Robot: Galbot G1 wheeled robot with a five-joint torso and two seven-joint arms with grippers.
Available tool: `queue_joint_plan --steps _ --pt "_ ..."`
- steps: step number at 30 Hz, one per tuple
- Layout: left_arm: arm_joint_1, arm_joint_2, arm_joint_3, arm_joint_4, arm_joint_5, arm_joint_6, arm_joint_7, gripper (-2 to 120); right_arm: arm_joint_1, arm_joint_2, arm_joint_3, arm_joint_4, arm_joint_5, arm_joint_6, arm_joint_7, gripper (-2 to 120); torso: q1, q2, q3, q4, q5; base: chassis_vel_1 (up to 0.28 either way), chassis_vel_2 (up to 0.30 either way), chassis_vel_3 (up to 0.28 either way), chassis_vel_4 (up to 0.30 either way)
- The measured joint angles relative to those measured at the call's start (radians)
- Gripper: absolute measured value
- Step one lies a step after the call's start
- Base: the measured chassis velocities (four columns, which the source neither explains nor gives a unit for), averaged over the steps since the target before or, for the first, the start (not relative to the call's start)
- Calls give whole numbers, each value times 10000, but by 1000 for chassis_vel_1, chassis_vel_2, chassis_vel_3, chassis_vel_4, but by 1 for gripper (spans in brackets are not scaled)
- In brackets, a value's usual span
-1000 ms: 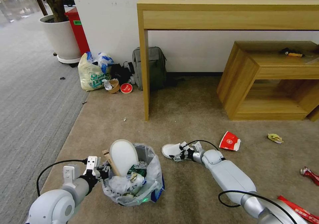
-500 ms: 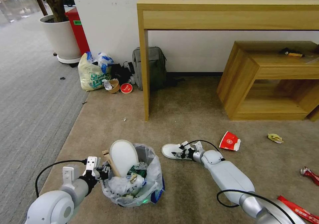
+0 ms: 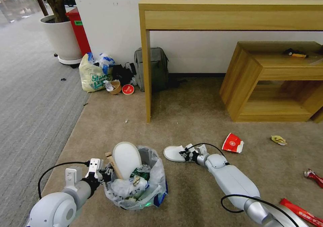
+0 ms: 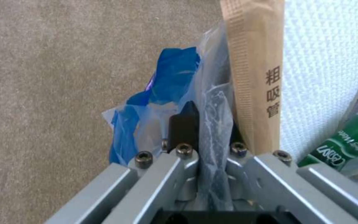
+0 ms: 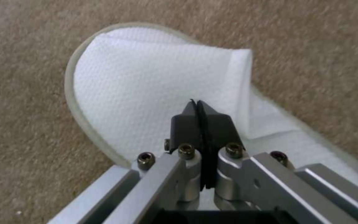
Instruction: Pick up the trash bin and place the garbage on the floor into it.
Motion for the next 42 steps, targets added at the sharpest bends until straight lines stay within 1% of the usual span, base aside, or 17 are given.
queue_joint_plan --steps 15,20,21,22,25,26,27,29,30,31,33,35,37,38,39,40,42 --pt "110 64 -32 -135 -29 0 -4 0 -221 -304 217 770 -147 501 55 0 0 0 0 2 0 0 0 0 0" --pt "80 61 -33 -76 -35 0 -3 0 -160 -488 212 783 -275 591 -303 0 0 0 0 -2 1 0 0 0 0" --pt "73 57 -28 -51 -34 0 -4 0 -101 -532 213 715 -328 686 -673 4 0 0 0 2 0 0 0 0 0" --pt "73 57 -28 -51 -34 0 -4 0 -101 -532 213 715 -328 686 -673 4 0 0 0 2 0 0 0 0 0" --pt "47 67 -22 -8 -34 0 1 0 68 -762 251 514 -889 774 -2116 18 0 0 0 0 0 0 0 0 0" --pt "47 67 -22 -8 -34 0 1 0 68 -762 251 514 -889 774 -2116 18 0 0 0 0 0 0 0 0 0" --pt "39 72 -22 2 -34 -1 5 0 147 -830 276 439 -1166 789 -2510 24 0 0 0 -2 0 0 0 0 0" --pt "26 70 -19 20 -35 0 12 0 249 -909 294 376 -1528 790 -2817 32 0 0 0 -2 0 0 0 0 0" --pt "26 70 -19 20 -35 0 12 0 249 -909 294 376 -1528 790 -2817 32 0 0 0 -2 0 0 0 0 0" --pt "27 65 -16 24 -35 0 12 0 280 -924 295 353 -1613 790 -2849 36 0 0 0 -1 -1 0 0 0 0" --pt "26 41 11 43 -31 0 27 0 355 -919 286 271 -1747 766 -2840 47 0 0 0 1 1 0 0 0 0" --pt "26 36 20 51 -29 0 29 0 372 -906 282 240 -1784 757 -2828 50 0 0 0 1 0 0 0 0 0" --pt "-1 29 65 73 -20 0 37 0 438 -736 225 64 -1923 619 -2735 63 0 0 0 -1 -1 0 0 0 0" --pt "-1 29 65 73 -20 0 37 0 438 -736 225 64 -1923 619 -2735 63 0 0 0 -1 -1 0 0 0 0" --pt "-21 31 87 76 -19 0 39 0 488 -547 198 -90 -1956 494 -2601 69 0 0 0 0 -1 0 0 0 0" --pt "-21 31 87 76 -19 0 39 0 488 -547 198 -90 -1956 494 -2601 69 0 0 0 0 -1 0 0 0 0" --pt "-27 36 98 76 -19 0 41 0 539 -340 195 -220 -1986 283 -2464 78 0 0 0 2 1 0 0 0 0"
